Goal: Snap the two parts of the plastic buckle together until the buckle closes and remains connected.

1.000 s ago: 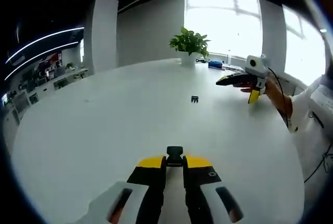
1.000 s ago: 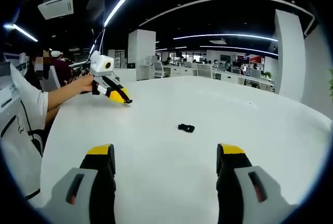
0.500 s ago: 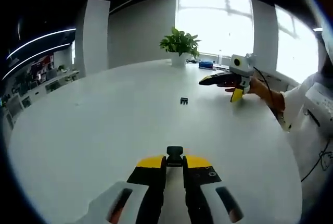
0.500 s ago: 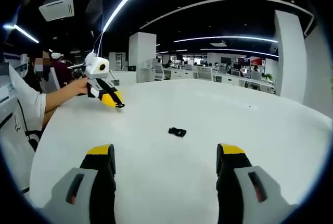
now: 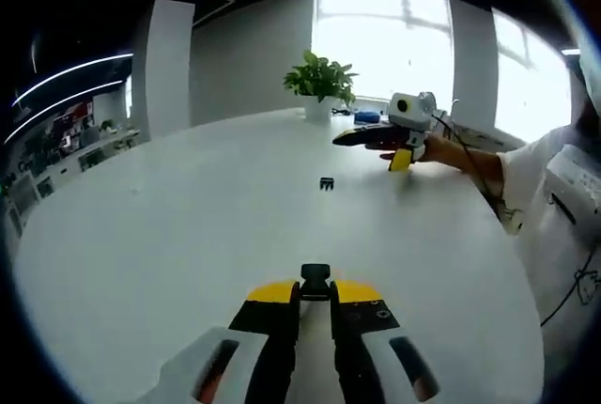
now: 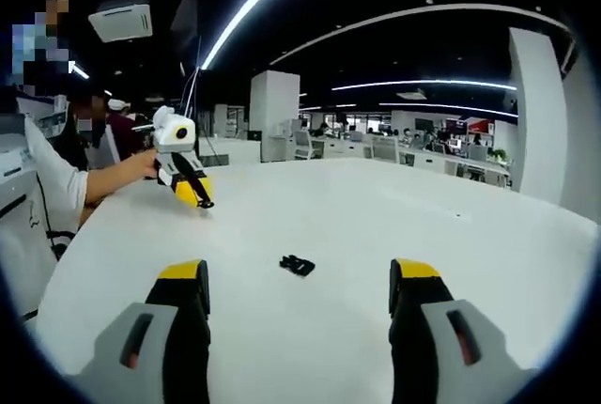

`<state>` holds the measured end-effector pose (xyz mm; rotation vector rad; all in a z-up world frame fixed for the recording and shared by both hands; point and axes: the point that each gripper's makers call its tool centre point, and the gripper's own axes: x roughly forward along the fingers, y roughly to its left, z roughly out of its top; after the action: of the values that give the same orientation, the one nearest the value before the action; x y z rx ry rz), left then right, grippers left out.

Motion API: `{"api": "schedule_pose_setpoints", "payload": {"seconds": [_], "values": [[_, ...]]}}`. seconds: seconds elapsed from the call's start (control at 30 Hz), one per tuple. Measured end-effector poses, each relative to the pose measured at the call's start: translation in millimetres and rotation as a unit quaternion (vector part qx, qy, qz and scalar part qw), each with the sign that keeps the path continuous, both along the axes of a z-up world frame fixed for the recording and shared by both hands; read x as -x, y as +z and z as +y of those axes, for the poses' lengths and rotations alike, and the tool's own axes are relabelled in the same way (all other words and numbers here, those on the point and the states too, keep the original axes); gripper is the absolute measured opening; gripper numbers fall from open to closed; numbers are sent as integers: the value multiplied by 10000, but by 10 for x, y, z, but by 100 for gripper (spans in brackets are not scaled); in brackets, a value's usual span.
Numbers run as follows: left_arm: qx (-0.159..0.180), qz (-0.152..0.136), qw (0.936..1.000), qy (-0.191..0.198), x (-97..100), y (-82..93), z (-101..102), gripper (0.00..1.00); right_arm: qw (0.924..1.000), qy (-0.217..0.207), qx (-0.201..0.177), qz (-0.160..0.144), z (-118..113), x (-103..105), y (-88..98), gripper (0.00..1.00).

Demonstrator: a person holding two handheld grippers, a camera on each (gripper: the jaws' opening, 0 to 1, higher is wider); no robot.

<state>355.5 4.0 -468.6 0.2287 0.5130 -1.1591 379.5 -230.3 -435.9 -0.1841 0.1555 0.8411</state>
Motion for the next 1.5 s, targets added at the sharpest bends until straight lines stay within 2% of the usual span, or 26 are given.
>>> {"api": "schedule_pose_setpoints", "payload": {"seconds": [0.1, 0.33, 0.57, 0.9, 1.07, 1.5], "values": [[-26, -6, 10000, -3, 4, -2, 16, 12, 9999, 86, 119, -72, 11, -61, -9, 78], [34, -20, 10000, -4, 25, 35, 14, 12, 9991, 332, 89, -242, 79, -167, 19, 80], [-25, -11, 10000, -50, 61, 23, 27, 12, 9984, 524, 49, -212, 108, -274, 26, 81], [-51, -21, 10000, -70, 60, 14, 30, 12, 9934, 1114, -260, -88, 185, -301, 82, 81], [-69, -43, 9999, -90, 57, 9, 24, 12, 9911, 1274, -366, -87, 213, -300, 125, 81], [-86, 24, 9998, -167, 107, -3, 10, 12, 9849, 1717, -190, -103, 272, -274, 106, 73]]}}
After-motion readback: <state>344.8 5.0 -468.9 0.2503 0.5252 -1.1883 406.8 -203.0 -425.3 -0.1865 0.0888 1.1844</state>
